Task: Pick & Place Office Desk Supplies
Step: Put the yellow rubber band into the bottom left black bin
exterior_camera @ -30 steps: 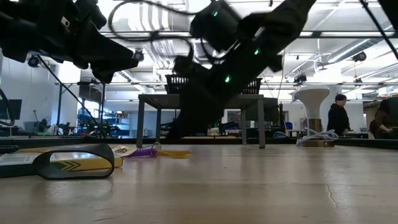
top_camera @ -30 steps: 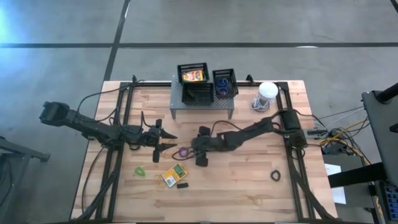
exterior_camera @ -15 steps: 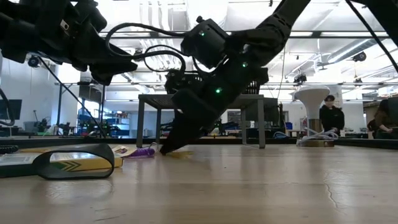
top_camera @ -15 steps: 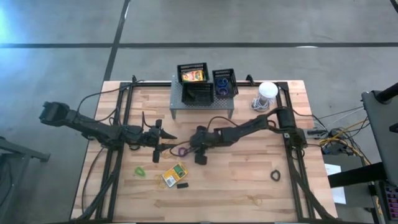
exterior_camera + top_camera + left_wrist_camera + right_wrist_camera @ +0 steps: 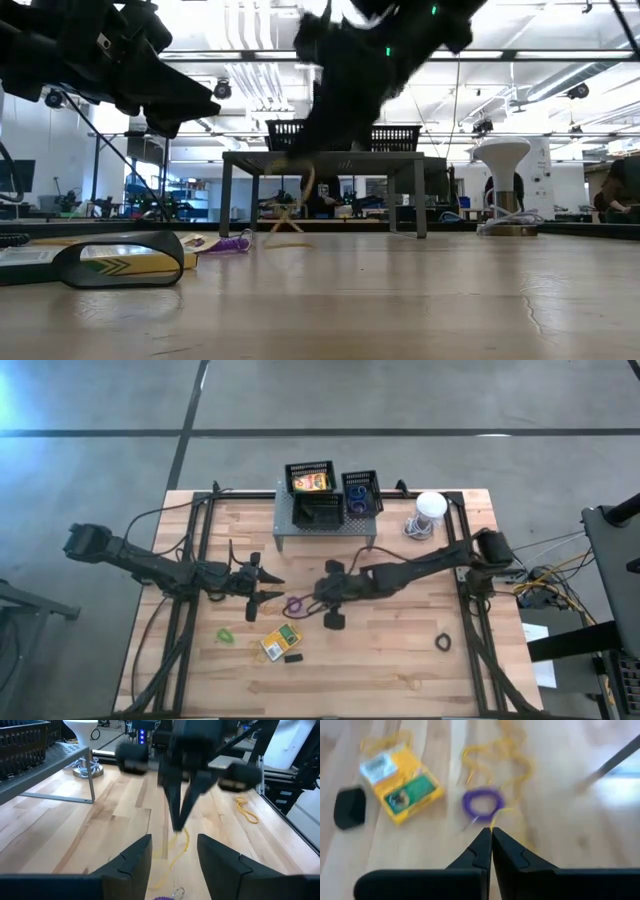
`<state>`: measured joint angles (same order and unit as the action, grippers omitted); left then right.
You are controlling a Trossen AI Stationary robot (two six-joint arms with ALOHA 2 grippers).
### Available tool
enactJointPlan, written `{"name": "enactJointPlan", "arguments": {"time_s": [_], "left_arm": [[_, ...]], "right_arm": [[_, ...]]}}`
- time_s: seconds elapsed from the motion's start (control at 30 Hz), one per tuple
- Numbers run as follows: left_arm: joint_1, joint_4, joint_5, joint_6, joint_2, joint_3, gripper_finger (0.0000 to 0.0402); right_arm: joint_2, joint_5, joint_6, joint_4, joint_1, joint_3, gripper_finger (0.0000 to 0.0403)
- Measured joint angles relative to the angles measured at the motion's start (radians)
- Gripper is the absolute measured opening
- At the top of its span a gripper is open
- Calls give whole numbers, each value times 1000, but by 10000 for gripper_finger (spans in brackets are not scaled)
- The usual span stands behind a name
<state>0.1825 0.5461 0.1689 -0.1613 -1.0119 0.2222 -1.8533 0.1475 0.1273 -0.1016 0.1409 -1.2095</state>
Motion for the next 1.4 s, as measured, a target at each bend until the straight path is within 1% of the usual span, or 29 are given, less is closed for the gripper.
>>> {"name": "enactJointPlan", "arguments": {"time_s": [0.1,0.17,0.27,0.43,0.5,0.57,0.63,0.83,1.0,1.1,1.2,1.4], "left_arm": [[0,1,0,0,0,0,163],[0,0,0,1,-1,-1,163],[0,0,0,3,-1,-1,163],[0,0,0,3,0,-1,163],[0,-3,0,3,-1,-1,163],[0,-4,0,3,0,-1,163],[0,-8,0,3,-1,-2,163],[0,-9,9,3,-12,-2,163],[0,-8,9,-1,-19,-2,163],[0,-5,8,-1,-19,-5,163],[0,-3,8,-3,-19,-12,163],[0,0,8,-8,-19,-14,163]], "right_arm": [[66,33,-6,7,6,5,8],[108,36,-11,21,6,7,8],[135,63,-31,72,5,12,8],[165,237,-126,140,-14,2,8],[183,315,-175,172,-35,-21,8],[193,392,-216,165,-64,-43,8],[200,428,-251,164,-98,-74,8],[199,432,-343,155,-224,-193,8],[195,423,-357,100,-312,-231,8],[195,420,-335,55,-356,-230,8],[195,412,-278,-4,-388,-205,8],[195,311,-182,-66,-410,-147,8]]}}
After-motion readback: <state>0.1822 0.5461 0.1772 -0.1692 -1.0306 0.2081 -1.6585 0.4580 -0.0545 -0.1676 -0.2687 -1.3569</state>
